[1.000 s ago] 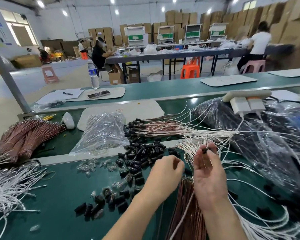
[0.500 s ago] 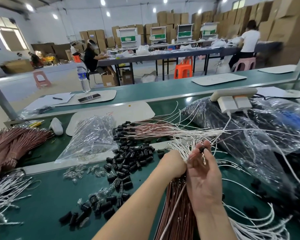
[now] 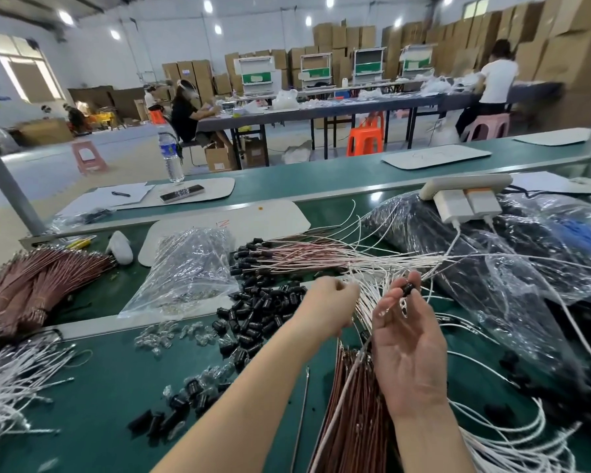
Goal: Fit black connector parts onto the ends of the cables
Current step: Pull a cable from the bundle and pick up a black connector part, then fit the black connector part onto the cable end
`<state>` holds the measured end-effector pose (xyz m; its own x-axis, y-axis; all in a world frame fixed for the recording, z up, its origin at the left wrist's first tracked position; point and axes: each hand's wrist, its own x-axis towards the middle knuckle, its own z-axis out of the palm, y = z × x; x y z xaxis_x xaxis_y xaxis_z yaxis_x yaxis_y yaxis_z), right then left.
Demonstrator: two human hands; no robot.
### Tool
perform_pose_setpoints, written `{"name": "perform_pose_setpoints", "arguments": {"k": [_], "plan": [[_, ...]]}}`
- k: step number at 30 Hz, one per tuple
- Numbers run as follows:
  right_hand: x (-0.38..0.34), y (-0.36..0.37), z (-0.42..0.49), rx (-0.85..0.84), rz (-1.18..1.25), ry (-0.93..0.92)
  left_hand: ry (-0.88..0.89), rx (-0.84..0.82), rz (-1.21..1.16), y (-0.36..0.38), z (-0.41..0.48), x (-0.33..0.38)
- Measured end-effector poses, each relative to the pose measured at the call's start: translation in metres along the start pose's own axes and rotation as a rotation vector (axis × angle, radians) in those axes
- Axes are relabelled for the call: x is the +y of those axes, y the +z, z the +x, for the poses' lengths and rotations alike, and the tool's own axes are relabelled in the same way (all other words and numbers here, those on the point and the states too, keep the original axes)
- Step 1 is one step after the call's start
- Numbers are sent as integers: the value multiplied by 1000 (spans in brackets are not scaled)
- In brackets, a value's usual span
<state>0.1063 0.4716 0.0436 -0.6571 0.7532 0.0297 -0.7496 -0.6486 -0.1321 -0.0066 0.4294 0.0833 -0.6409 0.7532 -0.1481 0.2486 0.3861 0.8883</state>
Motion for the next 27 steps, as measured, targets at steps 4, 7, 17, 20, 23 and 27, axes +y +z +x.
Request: {"name": "perform_pose_setpoints", "arguments": {"k": [4,7,17,20,23,27], "plan": [[0,-2,0,-31,-6,27,74,106,-108,-35,-11,18],[2,-3,0,-33,-14,33,199,247,-243,-69,-25,32],[10,-5,1,-30,-142,108,49,677,-730,-183,-88,-54],[17,-5,-1,-6,-210,160,-123,724,-734,-196,-101,-100],[24,-4,-4,25,-295,192,-198,784,-517,-188,-114,-134],[31,-4,-5,34,-438,221,-90,798,85,-153,-126,-135]]}}
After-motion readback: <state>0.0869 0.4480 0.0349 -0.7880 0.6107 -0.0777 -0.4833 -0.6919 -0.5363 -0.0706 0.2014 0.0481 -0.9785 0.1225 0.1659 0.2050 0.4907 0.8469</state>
